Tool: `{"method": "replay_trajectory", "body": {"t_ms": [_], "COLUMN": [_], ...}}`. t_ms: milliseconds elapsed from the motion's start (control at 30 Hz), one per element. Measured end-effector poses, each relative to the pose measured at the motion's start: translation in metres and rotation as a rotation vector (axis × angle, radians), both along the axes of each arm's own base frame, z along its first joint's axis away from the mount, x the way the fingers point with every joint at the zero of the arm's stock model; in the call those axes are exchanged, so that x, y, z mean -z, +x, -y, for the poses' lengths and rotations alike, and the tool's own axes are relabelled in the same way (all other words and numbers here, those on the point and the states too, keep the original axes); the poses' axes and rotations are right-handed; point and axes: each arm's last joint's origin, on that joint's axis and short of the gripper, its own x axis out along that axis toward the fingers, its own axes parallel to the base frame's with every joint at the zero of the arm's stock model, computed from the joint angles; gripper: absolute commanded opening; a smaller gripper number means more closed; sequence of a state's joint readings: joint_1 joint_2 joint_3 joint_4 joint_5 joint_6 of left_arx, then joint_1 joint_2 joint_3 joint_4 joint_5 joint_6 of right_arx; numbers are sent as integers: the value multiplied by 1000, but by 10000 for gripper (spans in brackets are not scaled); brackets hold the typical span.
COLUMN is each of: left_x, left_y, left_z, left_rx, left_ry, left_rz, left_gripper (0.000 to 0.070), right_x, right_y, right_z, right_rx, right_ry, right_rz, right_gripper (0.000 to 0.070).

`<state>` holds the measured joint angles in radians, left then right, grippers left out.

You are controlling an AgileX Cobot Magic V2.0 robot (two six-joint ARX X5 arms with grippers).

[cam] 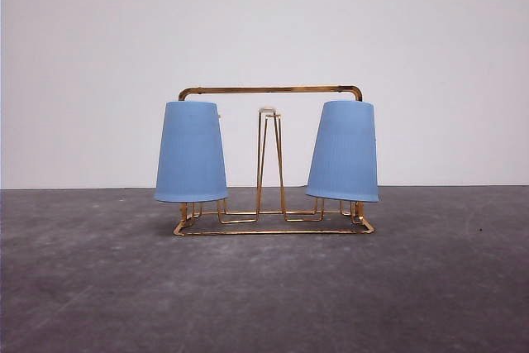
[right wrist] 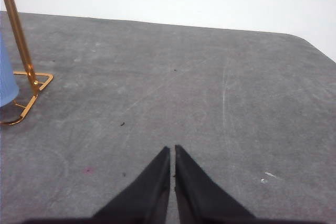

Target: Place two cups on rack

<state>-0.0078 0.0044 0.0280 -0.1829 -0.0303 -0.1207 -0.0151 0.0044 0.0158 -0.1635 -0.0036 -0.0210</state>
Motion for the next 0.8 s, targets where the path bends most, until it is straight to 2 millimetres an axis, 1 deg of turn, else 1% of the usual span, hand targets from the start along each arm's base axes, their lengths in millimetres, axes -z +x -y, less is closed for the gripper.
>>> {"method": "replay_trajectory", "body": {"t_ms": [800], "left_x": [0], "left_y": [0], "left_z": [0], "left_rx": [0], "left_ry": [0], "left_rz": [0], "left_gripper": [26], "right_x": [0], "right_y": [0], "right_z": [0], "right_rx": [0], "right_ry": [0], "right_rz": [0], "right_gripper": [13]}}
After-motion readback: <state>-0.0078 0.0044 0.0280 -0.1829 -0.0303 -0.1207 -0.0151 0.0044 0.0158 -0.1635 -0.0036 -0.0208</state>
